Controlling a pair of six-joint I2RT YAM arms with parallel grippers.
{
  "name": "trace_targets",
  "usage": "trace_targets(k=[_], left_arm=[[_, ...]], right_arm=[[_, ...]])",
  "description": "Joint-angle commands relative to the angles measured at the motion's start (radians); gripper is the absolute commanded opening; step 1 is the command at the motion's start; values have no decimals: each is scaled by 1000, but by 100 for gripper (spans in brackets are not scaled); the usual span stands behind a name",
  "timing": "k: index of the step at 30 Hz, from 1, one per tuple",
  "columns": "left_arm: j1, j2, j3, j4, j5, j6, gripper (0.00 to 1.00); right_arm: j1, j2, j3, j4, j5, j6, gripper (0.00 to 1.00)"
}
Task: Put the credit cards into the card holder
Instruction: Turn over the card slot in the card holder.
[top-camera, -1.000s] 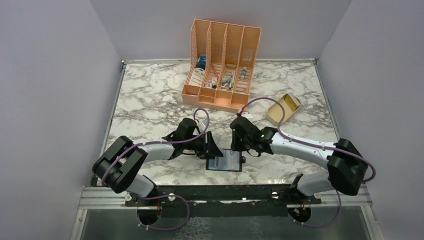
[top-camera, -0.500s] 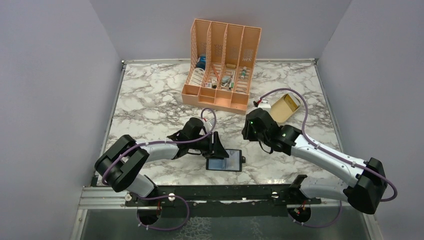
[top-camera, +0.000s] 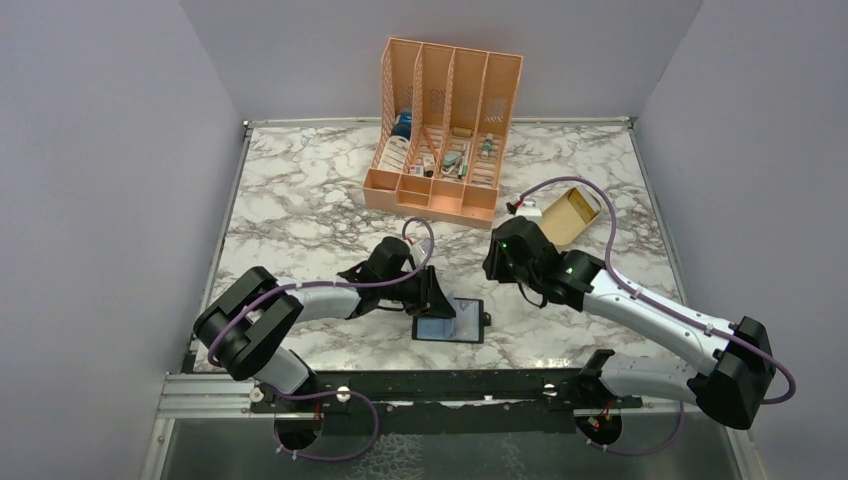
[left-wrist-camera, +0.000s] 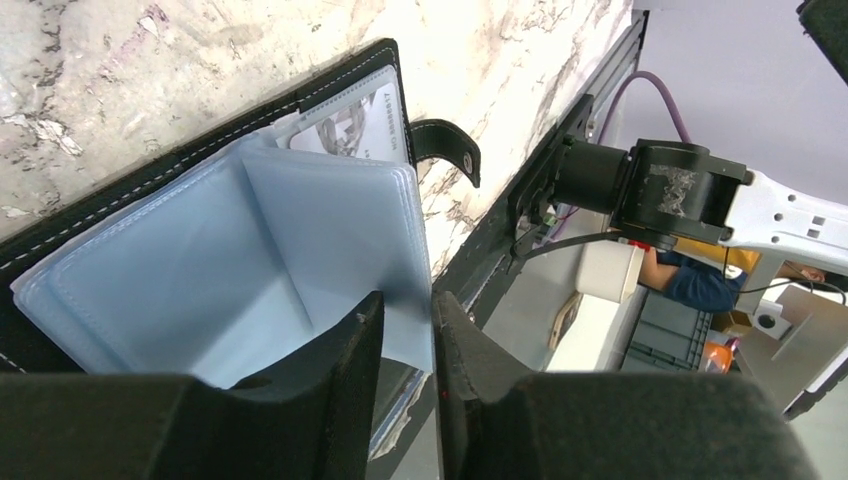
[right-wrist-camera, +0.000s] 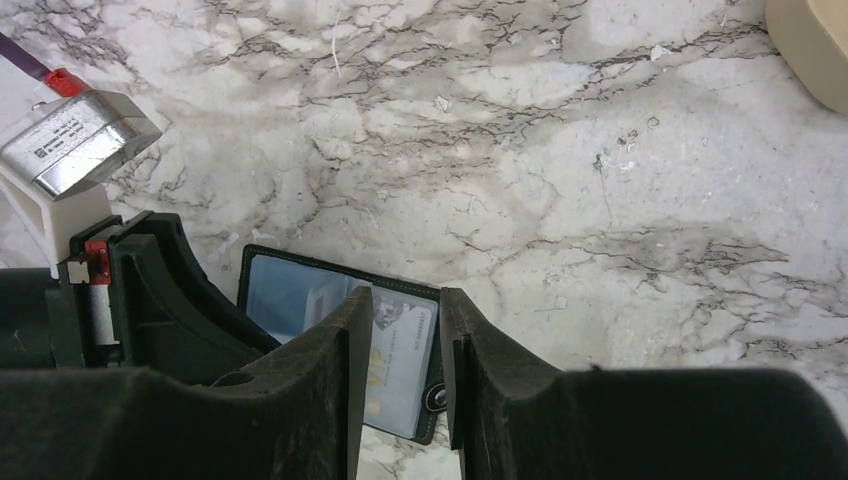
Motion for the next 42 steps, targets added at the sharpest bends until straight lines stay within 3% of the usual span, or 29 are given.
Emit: trace_targets(k=[1,6,10,19,24,31,42], left_arm=[[-9,-4,-2,11,-47,16,32],[-10,-10,-4,11,-48,20,43],[-18,-11,9,10,-29,36,46],[-32,-27,10,1,-54,23,39],[-32,-48,27,-122,-119,75,37],[-31,-181,40,-306,-265,149,36],[-32,-308,104,-481,-393,280,49]], right_arm=[[-3,-16,-10,12,-19,7,32],[-2,-21,-28,27,-51,12,32],[-3,-22,-24,29,-66,14,32],[-10,13,13,65,35,-65,36],[-38,59,64,102,35,-117,37],[-154,121,105,133,17,-222,38],[-427,286,202,179,51,-492,39]])
